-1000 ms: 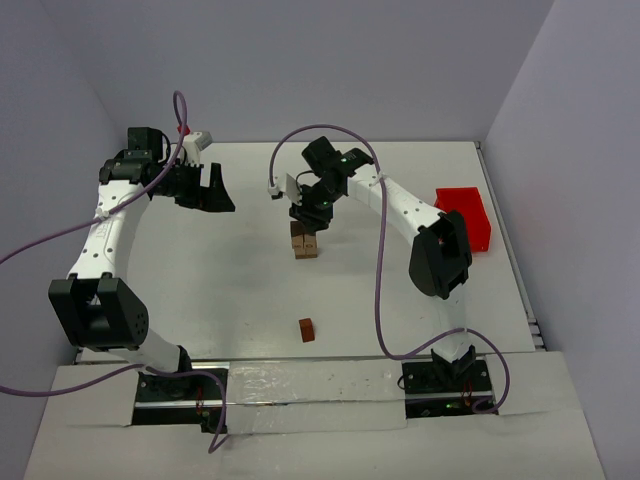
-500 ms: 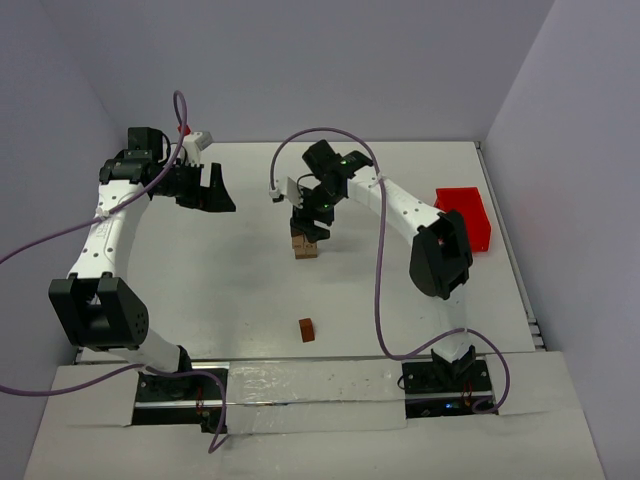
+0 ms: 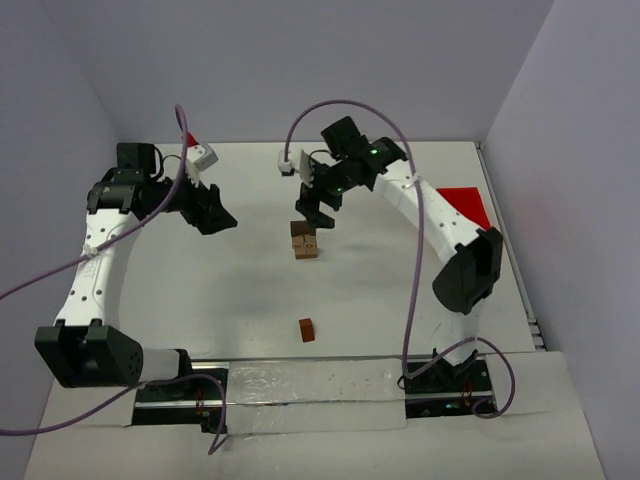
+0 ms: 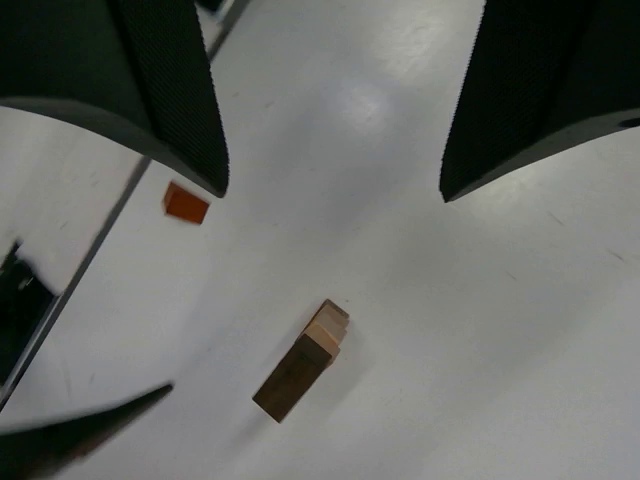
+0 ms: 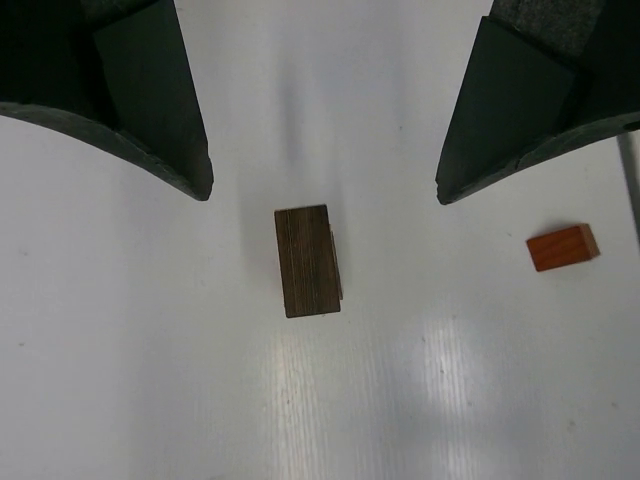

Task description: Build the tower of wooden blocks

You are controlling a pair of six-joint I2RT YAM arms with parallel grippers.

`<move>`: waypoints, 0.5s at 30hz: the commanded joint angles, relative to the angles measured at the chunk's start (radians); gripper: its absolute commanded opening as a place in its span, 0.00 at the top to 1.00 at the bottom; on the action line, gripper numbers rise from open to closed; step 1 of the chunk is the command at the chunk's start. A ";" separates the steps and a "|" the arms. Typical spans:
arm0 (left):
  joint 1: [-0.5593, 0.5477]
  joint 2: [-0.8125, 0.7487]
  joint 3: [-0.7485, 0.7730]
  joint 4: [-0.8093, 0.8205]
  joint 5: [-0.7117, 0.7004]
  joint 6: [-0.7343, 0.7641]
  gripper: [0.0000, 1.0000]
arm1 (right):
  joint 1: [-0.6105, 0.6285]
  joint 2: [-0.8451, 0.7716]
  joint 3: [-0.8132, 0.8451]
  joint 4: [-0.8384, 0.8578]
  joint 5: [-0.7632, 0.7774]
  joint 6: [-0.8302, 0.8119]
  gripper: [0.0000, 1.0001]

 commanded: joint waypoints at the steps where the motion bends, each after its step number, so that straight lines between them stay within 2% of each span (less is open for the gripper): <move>1: -0.108 -0.096 -0.020 -0.156 0.081 0.480 0.16 | -0.091 -0.192 -0.007 0.045 -0.105 0.131 0.00; 3: -0.198 -0.130 -0.056 -0.232 0.056 0.657 0.18 | -0.127 -0.253 -0.061 0.070 -0.139 0.179 0.00; 5: -0.339 -0.158 -0.103 -0.291 0.012 0.784 0.18 | -0.190 -0.310 -0.129 0.081 -0.165 0.203 0.00; 7: -0.496 -0.173 -0.152 -0.291 -0.026 0.869 0.19 | -0.269 -0.363 -0.205 0.081 -0.185 0.217 0.00; 9: -0.593 -0.167 -0.179 -0.283 -0.076 0.957 0.20 | -0.314 -0.391 -0.245 0.079 -0.216 0.238 0.00; 11: -0.738 -0.125 -0.205 -0.277 -0.134 1.069 0.22 | -0.394 -0.449 -0.324 0.075 -0.230 0.251 0.00; 13: -0.820 -0.073 -0.207 -0.263 -0.148 1.144 0.21 | -0.429 -0.509 -0.391 0.074 -0.226 0.254 0.00; 15: -0.857 0.009 -0.190 -0.252 -0.147 1.208 0.21 | -0.451 -0.557 -0.436 0.072 -0.218 0.252 0.00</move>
